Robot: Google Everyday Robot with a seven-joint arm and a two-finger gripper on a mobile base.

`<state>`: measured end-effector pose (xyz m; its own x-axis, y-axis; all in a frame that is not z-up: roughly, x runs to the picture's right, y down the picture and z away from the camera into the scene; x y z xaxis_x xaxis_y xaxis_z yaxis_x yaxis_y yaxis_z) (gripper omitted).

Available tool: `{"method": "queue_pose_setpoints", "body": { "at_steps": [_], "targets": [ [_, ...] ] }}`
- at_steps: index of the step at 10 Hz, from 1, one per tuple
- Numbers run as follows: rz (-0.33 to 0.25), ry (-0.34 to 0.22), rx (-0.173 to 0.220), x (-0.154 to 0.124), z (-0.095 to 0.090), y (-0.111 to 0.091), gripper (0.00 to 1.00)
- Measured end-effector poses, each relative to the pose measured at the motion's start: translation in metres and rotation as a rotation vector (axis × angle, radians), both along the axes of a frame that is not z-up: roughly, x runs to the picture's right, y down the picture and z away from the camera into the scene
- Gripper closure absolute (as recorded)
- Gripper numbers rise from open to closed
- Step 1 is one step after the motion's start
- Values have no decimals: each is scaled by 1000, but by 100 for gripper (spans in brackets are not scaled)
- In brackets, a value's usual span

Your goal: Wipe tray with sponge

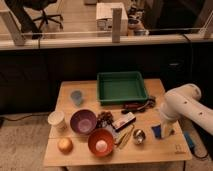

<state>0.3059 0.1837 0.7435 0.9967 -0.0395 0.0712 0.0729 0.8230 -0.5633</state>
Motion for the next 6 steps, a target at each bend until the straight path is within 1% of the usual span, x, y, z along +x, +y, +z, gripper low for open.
{"method": "queue_pose_setpoints", "body": {
  "at_steps": [2, 3, 5, 6],
  "targets": [
    [-3, -10, -8, 2, 8, 5, 20],
    [-13, -20, -10, 1, 13, 6, 20],
    [-29, -27, -7, 3, 17, 4, 20],
    [-34, -31, -8, 5, 19, 4, 24]
  ]
}}
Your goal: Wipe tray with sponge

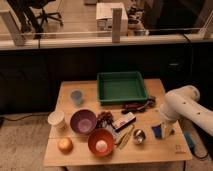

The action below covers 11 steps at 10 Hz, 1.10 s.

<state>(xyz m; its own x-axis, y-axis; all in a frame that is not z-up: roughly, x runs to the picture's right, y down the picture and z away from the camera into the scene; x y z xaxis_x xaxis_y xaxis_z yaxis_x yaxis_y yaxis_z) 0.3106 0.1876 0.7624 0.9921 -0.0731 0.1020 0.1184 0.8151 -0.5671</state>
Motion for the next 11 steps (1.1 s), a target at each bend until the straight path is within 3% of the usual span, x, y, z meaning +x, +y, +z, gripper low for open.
{"method": "queue_pose_setpoints", "body": {
  "at_steps": [11],
  "targets": [
    [-13, -52, -15, -3, 20, 13, 28]
  ]
}}
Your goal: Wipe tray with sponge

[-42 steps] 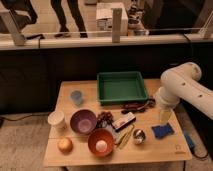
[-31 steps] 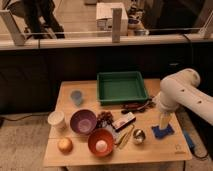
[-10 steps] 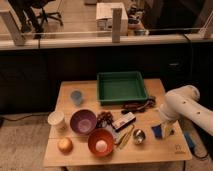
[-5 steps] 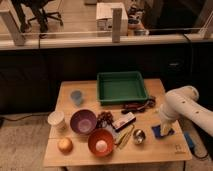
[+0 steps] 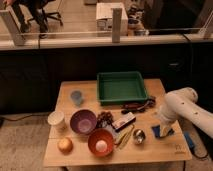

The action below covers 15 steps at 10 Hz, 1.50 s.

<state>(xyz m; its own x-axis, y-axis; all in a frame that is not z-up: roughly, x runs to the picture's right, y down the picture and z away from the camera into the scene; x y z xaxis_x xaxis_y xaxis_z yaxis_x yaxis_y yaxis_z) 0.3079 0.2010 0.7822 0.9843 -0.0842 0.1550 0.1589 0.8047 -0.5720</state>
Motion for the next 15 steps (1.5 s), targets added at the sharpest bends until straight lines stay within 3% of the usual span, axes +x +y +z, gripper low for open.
{"method": "queue_pose_setpoints", "body": {
  "at_steps": [15],
  "targets": [
    [6, -45, -6, -5, 10, 11, 28]
  ]
}}
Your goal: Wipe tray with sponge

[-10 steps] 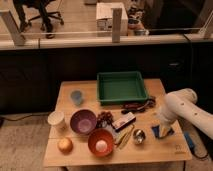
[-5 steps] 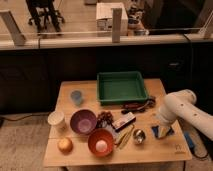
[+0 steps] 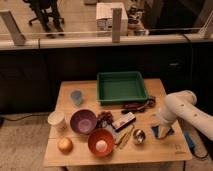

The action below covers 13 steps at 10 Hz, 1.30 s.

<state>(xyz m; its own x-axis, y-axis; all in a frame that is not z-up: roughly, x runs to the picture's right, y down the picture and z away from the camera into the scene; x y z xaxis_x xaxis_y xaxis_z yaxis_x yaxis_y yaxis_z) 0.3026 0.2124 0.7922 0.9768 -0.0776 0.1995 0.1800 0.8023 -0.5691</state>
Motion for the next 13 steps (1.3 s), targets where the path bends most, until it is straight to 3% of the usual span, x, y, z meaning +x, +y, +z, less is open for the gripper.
{"method": "queue_pose_setpoints", "body": {
  "at_steps": [13],
  "targets": [
    [4, -30, 0, -2, 8, 7, 39]
  ]
}}
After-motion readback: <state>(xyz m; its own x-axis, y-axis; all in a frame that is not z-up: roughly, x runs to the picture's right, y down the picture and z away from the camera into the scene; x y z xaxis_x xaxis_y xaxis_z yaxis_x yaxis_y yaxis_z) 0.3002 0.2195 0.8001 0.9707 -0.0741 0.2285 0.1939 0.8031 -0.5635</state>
